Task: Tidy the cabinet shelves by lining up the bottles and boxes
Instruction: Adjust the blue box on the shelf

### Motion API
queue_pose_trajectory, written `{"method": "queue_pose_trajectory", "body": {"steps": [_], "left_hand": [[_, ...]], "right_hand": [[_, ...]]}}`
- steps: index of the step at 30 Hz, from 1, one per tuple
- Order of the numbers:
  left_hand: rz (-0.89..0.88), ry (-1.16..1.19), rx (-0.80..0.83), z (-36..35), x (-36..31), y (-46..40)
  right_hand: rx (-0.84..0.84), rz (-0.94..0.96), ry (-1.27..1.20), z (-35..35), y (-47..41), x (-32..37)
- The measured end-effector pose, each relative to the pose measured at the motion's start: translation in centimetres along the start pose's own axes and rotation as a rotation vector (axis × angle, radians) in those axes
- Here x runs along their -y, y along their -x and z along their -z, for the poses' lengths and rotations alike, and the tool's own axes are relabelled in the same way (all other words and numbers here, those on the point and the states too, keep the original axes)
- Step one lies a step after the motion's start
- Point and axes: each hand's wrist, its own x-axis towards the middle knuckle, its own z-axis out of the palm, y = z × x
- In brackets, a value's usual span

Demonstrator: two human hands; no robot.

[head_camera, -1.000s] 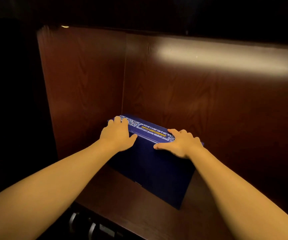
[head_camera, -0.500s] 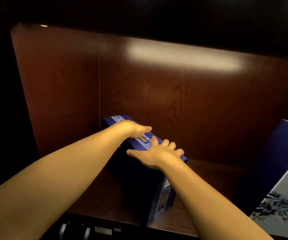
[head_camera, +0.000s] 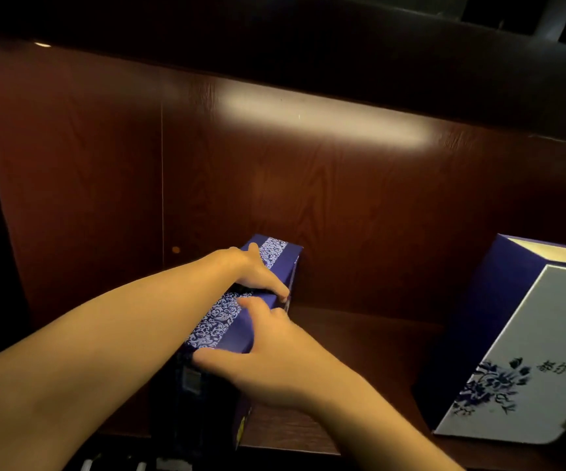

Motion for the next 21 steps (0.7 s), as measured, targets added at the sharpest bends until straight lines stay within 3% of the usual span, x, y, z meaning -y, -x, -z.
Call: {"method": "queue_pose_trajectory", "body": {"steps": [5, 8, 16, 19, 21], "left_hand": [[-0.11, -0.064, 0.053, 0.3, -0.2, -0.3], [-0.187, -0.077, 0.105, 0.7, -0.1, -0.4], [-0.495, -0.153, 0.213, 1.4, 1.1, 1.3], [-0.494, -0.199, 0.095, 0.5, 2.4, 2.3], [-0.37, -0.241, -0.027, -0.3, 3.9, 3.2]], "right_hand": [[-0.2, -0.048, 0.168, 5.6, -1.6, -4.3], [-0.213, -0.098, 0.323, 8.5, -3.5, -7.3], [0.063, -0.026, 0.527, 11.1, -8.3, -9.9], [0.124, 0.046, 0.568, 10.6, -9.9, -9.8], [0.157, 0.075, 0.577, 10.1, -10.7, -9.9]]}}
